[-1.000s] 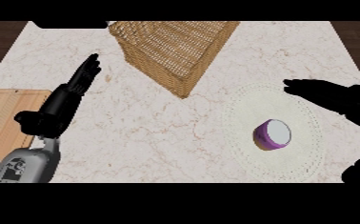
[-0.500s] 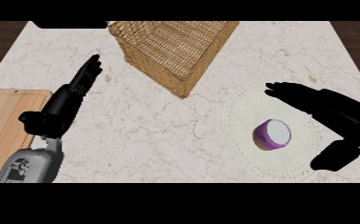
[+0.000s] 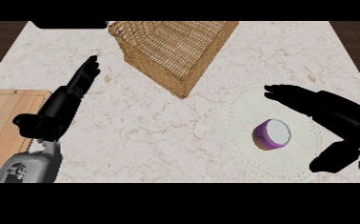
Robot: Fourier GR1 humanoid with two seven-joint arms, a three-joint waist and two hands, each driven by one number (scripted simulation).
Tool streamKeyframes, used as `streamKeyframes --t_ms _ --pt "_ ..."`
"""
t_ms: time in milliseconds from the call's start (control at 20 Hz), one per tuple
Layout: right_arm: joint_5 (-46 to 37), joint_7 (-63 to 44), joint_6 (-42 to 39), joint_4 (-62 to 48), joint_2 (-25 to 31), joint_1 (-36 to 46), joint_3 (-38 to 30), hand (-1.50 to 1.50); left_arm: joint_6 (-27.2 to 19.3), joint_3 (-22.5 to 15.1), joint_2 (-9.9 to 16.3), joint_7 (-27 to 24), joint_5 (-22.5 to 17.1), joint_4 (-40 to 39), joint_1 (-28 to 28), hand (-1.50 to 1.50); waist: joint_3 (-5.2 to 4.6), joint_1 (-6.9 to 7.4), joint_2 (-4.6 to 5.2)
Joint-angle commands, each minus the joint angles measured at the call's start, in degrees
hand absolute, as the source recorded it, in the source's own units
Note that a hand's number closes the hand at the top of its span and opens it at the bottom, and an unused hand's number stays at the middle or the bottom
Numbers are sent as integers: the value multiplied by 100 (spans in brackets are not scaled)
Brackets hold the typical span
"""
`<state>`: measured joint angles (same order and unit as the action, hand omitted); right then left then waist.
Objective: Pick the can from the placemat and place it in the basket
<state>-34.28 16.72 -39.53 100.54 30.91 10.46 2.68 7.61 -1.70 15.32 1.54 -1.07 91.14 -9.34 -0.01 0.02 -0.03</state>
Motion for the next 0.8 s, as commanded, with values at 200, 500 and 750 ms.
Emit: streamKeyframes --t_ms 200,500,750 --pt "-539 98 -109 130 -113 -159 -79 -150 25 17 -321 -219 301 -107 44 0 1 -3 2" --pt "-1168 -221 57 412 -538 -370 388 -150 229 172 -279 -157 285 21 246 0 0 -2 0" --pt "-1689 324 558 -492 -562 -158 491 -150 446 508 -135 -39 147 -204 -203 0 1 4 6"
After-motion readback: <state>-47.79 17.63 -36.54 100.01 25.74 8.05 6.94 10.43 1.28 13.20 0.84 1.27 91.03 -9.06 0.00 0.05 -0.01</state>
